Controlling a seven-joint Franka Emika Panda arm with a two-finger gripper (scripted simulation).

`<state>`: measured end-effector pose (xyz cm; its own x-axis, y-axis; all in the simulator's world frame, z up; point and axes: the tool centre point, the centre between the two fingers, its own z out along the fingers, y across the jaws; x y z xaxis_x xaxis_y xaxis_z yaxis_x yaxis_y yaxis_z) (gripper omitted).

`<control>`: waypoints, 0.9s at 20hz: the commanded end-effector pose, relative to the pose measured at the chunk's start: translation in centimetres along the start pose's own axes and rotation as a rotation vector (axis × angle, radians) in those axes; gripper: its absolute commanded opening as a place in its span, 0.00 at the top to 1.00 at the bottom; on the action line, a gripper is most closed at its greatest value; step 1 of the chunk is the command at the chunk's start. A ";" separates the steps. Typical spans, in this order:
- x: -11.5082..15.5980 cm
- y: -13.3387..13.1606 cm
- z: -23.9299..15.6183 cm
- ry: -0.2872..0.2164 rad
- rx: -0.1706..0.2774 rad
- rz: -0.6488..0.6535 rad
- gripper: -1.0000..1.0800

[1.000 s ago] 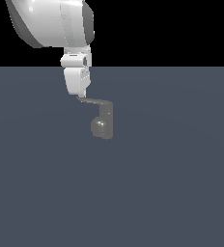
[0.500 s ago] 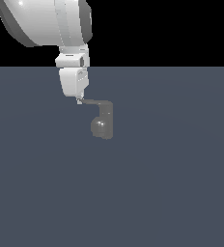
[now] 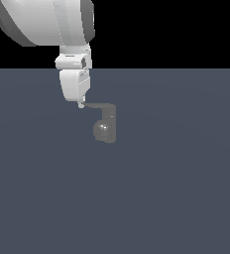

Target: Turn on the faucet by rotating a designated handle.

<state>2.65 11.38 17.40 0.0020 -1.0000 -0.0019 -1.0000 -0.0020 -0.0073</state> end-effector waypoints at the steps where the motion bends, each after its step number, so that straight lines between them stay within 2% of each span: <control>1: 1.0 0.7 0.1 0.003 -0.004 0.009 1.00; 18: 3.6 5.1 0.1 0.002 -0.007 0.007 1.00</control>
<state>-1.94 8.61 17.45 0.0046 -1.0000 -0.0023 -1.0000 -0.0046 -0.0059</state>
